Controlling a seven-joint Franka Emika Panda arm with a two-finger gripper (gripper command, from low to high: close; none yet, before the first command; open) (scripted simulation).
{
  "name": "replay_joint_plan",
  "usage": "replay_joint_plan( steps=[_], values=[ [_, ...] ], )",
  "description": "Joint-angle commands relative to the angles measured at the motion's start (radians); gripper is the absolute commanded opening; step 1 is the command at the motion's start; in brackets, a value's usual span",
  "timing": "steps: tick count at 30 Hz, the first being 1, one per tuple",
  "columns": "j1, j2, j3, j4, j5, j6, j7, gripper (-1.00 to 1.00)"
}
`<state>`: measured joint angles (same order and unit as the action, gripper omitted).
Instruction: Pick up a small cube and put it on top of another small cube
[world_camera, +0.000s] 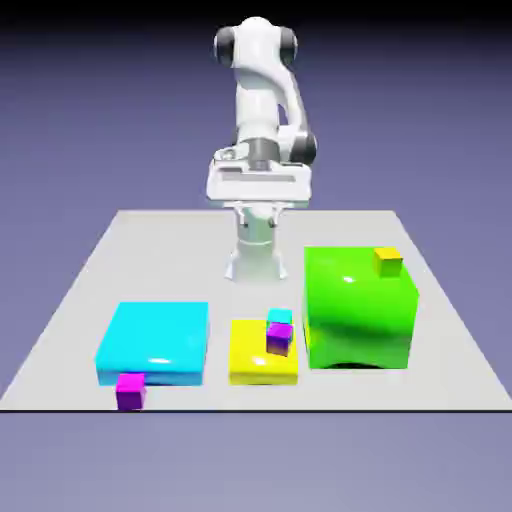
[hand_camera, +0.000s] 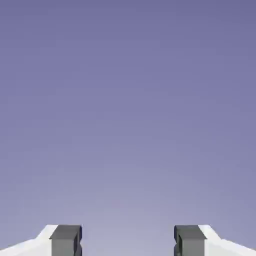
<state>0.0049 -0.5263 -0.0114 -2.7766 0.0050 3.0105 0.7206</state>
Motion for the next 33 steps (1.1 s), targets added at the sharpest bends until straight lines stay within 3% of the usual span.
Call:
replay_joint_plan(
  steps=[1,29,33],
  values=[
    [-0.006,0.036,-0.010,0.028,0.004,-0.022,-0.017,0.00],
    [-0.171,1.051,-0.275,0.803,0.122,-0.636,-0.490,0.00],
    [-0.192,1.144,-0.260,0.823,0.145,-0.581,-0.513,0.00]
  ],
)
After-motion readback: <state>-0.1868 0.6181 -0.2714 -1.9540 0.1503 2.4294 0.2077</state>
